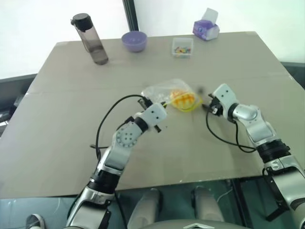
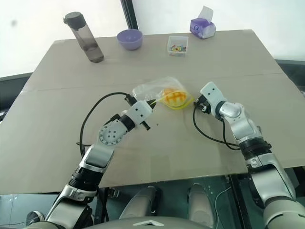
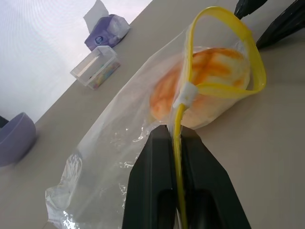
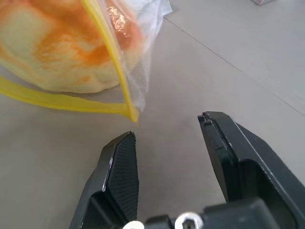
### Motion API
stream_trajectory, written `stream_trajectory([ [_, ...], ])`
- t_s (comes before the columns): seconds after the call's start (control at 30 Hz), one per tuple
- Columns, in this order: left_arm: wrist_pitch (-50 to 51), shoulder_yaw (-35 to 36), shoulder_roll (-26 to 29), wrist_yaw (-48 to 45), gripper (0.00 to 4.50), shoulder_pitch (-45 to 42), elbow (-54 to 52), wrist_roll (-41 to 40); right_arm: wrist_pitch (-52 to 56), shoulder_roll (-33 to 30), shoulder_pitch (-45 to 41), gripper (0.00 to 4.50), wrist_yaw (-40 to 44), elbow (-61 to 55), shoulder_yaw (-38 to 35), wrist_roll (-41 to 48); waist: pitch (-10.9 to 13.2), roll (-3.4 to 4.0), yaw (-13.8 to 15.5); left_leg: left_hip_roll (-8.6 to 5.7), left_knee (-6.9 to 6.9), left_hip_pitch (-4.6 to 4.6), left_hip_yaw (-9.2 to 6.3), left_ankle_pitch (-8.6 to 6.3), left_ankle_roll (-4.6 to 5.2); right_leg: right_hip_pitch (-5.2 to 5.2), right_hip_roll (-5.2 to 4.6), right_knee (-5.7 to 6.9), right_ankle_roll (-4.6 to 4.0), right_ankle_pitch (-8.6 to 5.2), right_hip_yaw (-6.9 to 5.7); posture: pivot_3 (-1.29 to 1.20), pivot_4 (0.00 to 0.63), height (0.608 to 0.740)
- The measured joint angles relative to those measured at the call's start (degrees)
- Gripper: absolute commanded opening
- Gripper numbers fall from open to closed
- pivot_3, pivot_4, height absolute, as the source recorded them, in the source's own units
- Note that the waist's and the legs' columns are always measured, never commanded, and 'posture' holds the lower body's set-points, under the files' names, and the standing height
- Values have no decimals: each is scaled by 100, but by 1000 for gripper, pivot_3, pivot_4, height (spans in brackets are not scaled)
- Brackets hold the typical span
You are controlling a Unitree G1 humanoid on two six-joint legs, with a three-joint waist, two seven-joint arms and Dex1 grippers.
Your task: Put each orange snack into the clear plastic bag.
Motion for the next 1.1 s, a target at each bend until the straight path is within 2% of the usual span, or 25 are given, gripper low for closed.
stream_trajectory([
  [0.03, 0, 0, 0, 0, 205, 0, 0, 0, -11, 34, -1, 1906, 4, 7, 0, -3, 0, 0, -2, 0, 0, 0, 0, 0, 0, 0, 0, 0, 0, 0, 0, 0, 150, 739],
  [0.07, 0, 0, 0, 0, 205, 0, 0, 1, -67, 99, -11, 1700, 9, 26, 2, -24, 0, 0, -1, 0, 0, 0, 0, 0, 0, 0, 0, 1, 0, 0, 0, 0, 150, 739],
  [0.1, 0, -1, 0, 0, 205, -1, 0, 1, -115, 125, -24, 1167, 13, 39, 5, -42, 0, 0, 1, 0, 0, 0, 0, 0, 0, 0, 0, 0, 0, 0, 0, 0, 150, 739],
  [0.2, 0, -1, 3, -1, 205, -2, 0, 2, -204, 178, -104, 36, 36, 44, 5, -81, 0, 0, 4, -1, 0, 0, 0, 0, 0, 0, -1, 0, 0, 0, 0, 0, 150, 739],
  [0.57, 0, 0, 31, -4, 205, -11, 0, 5, -227, 42, -39, 36, 247, -271, -20, -160, 0, 0, 9, -2, 0, -1, 0, 0, 0, 0, -1, 0, 0, 0, 0, 0, 150, 739],
  [0.77, 231, 248, 183, -95, 205, -632, -73, -166, 592, -911, -247, 36, 1159, -1303, -525, 358, 2, 0, 40, -3, 1, -8, -5, -1, 1, 1, -2, -5, 0, 0, -5, 0, 150, 739],
  [0.87, 436, 274, 343, -464, 205, -1071, -245, -419, 1080, -1498, -518, 36, 1790, -1824, -790, 722, 2, -1, 21, -1, -2, -8, -3, -1, 2, 3, -1, -12, 1, 0, -6, 0, 150, 739],
  [1.0, 575, 270, 410, -703, 205, -1316, -243, -602, 1176, -1820, -597, 36, 2214, -1975, -855, 826, 2, -2, 4, 0, -3, -7, -1, -1, 2, 3, -1, -11, 1, 0, -6, 0, 150, 739],
  [1.03, 582, 267, 411, -731, 205, -1339, -243, -641, 1139, -1842, -574, 555, 2277, -1970, -842, 805, 2, -2, 4, 0, -2, -7, 0, -1, 2, 2, -2, -10, 1, 0, -5, 0, 150, 739],
  [1.07, 584, 255, 409, -756, 205, -1351, -242, -665, 1095, -1869, -544, 787, 2310, -1970, -830, 765, 2, -2, 7, 0, -2, -7, -1, -1, 2, 2, -2, -11, 1, 0, -5, 0, 150, 739],
  [1.1, 585, 248, 407, -786, 205, -1349, -242, -684, 1051, -1894, -508, 1237, 2335, -1971, -819, 734, 3, -2, 10, 0, -2, -7, 0, -1, 1, 2, -2, -11, 1, 0, -6, 0, 150, 739],
])
